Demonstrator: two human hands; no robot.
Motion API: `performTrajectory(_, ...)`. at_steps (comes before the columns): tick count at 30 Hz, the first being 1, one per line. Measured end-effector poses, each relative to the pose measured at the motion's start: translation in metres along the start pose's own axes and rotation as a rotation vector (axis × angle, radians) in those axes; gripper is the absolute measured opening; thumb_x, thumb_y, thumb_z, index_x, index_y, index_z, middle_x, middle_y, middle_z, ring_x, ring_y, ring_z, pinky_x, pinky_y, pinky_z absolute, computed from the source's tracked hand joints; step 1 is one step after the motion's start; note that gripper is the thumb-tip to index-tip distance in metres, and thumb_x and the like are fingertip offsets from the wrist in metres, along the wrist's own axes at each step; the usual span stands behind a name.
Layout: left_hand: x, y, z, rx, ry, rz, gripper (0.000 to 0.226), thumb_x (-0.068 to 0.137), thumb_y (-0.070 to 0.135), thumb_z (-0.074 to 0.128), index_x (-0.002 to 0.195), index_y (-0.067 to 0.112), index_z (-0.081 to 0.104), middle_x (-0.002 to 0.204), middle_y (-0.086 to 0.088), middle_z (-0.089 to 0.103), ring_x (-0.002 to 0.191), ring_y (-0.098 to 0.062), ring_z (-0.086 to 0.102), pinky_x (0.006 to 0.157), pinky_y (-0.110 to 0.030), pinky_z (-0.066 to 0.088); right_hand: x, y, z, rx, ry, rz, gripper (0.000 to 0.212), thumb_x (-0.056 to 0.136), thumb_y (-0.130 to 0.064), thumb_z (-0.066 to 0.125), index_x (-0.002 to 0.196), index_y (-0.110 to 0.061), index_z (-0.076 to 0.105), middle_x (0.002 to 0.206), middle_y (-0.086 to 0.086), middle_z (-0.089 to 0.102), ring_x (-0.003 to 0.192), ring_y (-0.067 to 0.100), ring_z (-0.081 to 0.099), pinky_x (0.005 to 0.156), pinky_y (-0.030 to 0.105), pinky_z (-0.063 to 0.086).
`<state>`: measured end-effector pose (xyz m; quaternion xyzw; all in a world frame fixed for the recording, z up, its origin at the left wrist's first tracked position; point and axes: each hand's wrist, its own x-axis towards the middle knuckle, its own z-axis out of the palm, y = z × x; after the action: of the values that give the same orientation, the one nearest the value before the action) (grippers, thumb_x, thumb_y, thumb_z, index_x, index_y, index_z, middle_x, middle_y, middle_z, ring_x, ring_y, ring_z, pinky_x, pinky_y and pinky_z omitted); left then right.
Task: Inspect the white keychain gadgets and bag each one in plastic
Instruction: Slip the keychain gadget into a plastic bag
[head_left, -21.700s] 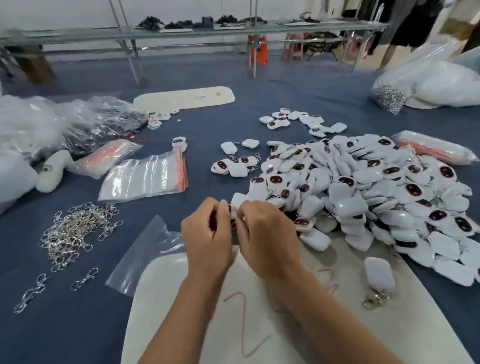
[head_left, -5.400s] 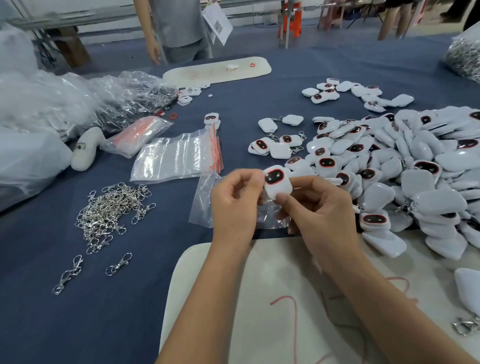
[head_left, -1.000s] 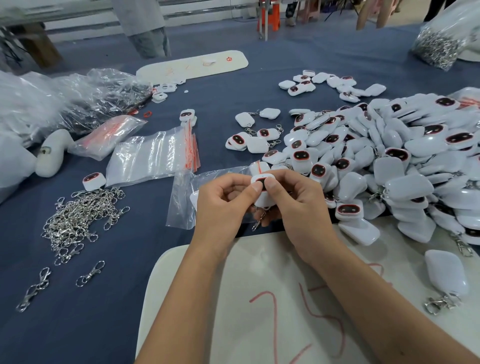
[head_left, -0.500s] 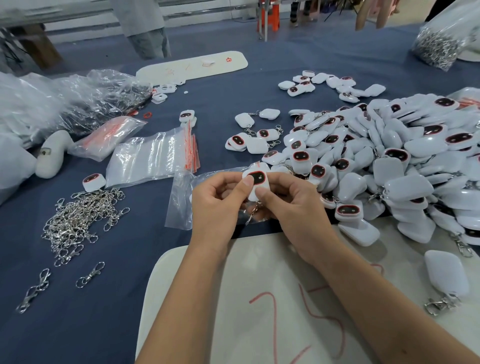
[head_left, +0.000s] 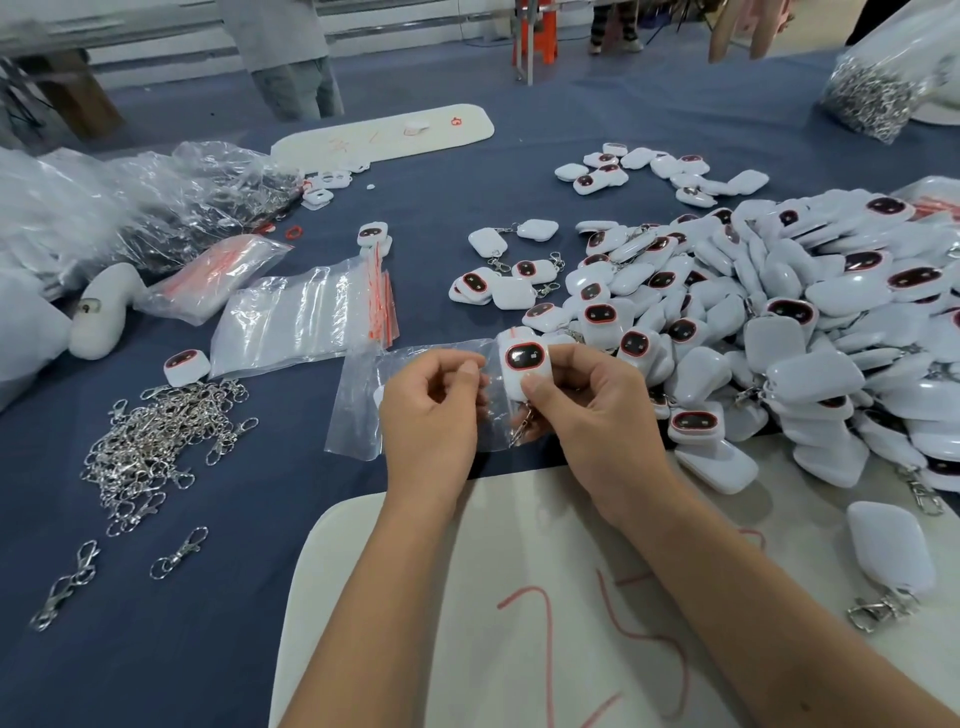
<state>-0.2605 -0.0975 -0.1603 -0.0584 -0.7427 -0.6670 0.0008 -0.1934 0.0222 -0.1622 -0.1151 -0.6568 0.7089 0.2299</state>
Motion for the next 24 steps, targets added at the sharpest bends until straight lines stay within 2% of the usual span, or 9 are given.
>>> performTrajectory(4, -0.0044, 0.0001, 0.0007, 0.252, 0.066, 0.105, 0.013, 0.091, 0.011, 0.068, 0.089, 0.024, 0.070, 0.081, 0.012, 0.069, 0.076, 0.000, 0.063, 0.068, -0.009, 0.047, 0.0000, 0.0016, 0.0008, -0.029, 0.048, -0.042, 0.009, 0.101, -0.005, 0.063, 0.103, -0.007, 0.071, 0.069, 0.005, 0.069, 0.057, 0.012, 0.063, 0.059, 0.023, 0.052)
performTrajectory(6, -0.0065, 0.0006, 0.0021, 0.327, 0.082, 0.131, 0.010, 0.087, 0.020, 0.074, 0.088, 0.025, 0.065, 0.082, 0.012, 0.066, 0.077, -0.003, 0.062, 0.070, -0.015, 0.047, 0.0013, 0.0034, 0.0010, -0.066, 0.090, -0.059, 0.010, 0.103, -0.007, 0.061, 0.105, -0.009, 0.071, 0.068, 0.003, 0.065, 0.057, 0.010, 0.061, 0.057, 0.024, 0.049)
performTrajectory(8, -0.0079, -0.0003, 0.0041, 0.436, 0.100, 0.155, 0.024, 0.082, 0.033, 0.081, 0.089, 0.023, 0.059, 0.087, 0.012, 0.062, 0.082, -0.011, 0.058, 0.074, -0.026, 0.045, 0.0020, 0.0047, 0.0025, -0.084, 0.114, -0.065, 0.013, 0.104, -0.010, 0.059, 0.108, -0.017, 0.070, 0.067, -0.002, 0.062, 0.058, 0.011, 0.058, 0.055, 0.025, 0.048)
performTrajectory(11, -0.0085, -0.0002, 0.0053, 0.567, 0.147, 0.151, 0.037, 0.079, 0.039, 0.083, 0.091, 0.022, 0.052, 0.090, 0.011, 0.055, 0.085, -0.015, 0.052, 0.073, -0.028, 0.036, 0.0013, 0.0050, 0.0050, -0.063, 0.130, -0.058, 0.018, 0.104, -0.010, 0.060, 0.111, -0.026, 0.063, 0.069, -0.004, 0.063, 0.058, 0.014, 0.056, 0.055, 0.023, 0.047)
performTrajectory(13, -0.0079, 0.0000, 0.0033, 0.562, 0.170, 0.135, 0.030, 0.083, 0.034, 0.079, 0.090, 0.021, 0.053, 0.090, 0.008, 0.056, 0.085, -0.016, 0.053, 0.074, -0.028, 0.036, 0.0010, 0.0054, 0.0049, -0.056, 0.132, -0.055, 0.018, 0.104, -0.009, 0.059, 0.109, -0.026, 0.061, 0.070, -0.003, 0.064, 0.055, 0.011, 0.056, 0.052, 0.020, 0.045)
performTrajectory(16, -0.0064, 0.0018, -0.0013, 0.501, 0.176, 0.118, 0.014, 0.088, 0.022, 0.070, 0.078, 0.018, 0.060, 0.077, 0.006, 0.063, 0.077, -0.014, 0.059, 0.069, -0.032, 0.047, 0.0020, 0.0073, 0.0038, -0.100, 0.115, -0.060, 0.018, 0.105, -0.010, 0.057, 0.113, -0.024, 0.064, 0.069, -0.006, 0.061, 0.056, 0.010, 0.056, 0.053, 0.023, 0.045)
performTrajectory(20, -0.0050, 0.0046, -0.0044, 0.429, 0.141, 0.093, 0.020, 0.087, 0.015, 0.064, 0.067, 0.018, 0.063, 0.065, 0.007, 0.065, 0.068, -0.011, 0.061, 0.065, -0.028, 0.050, 0.0026, 0.0073, 0.0031, -0.165, 0.081, -0.082, 0.024, 0.102, -0.008, 0.059, 0.116, -0.025, 0.067, 0.071, -0.012, 0.058, 0.063, 0.012, 0.057, 0.061, 0.025, 0.047)
performTrajectory(22, -0.0052, 0.0046, -0.0040, 0.412, 0.108, 0.095, 0.020, 0.085, 0.016, 0.066, 0.065, 0.020, 0.065, 0.066, 0.012, 0.067, 0.069, -0.007, 0.062, 0.062, -0.021, 0.047, 0.0027, 0.0078, 0.0024, -0.226, 0.048, -0.092, 0.024, 0.098, -0.009, 0.065, 0.116, -0.024, 0.070, 0.072, -0.010, 0.059, 0.068, 0.015, 0.057, 0.066, 0.032, 0.051)
performTrajectory(24, -0.0064, 0.0056, -0.0030, 0.397, 0.106, 0.132, 0.021, 0.084, 0.016, 0.067, 0.064, 0.022, 0.066, 0.067, 0.015, 0.068, 0.069, -0.005, 0.063, 0.061, -0.016, 0.045, 0.0027, 0.0096, 0.0024, -0.292, 0.043, -0.102, 0.024, 0.094, -0.010, 0.071, 0.116, -0.020, 0.073, 0.071, -0.011, 0.061, 0.067, 0.008, 0.058, 0.069, 0.028, 0.052)
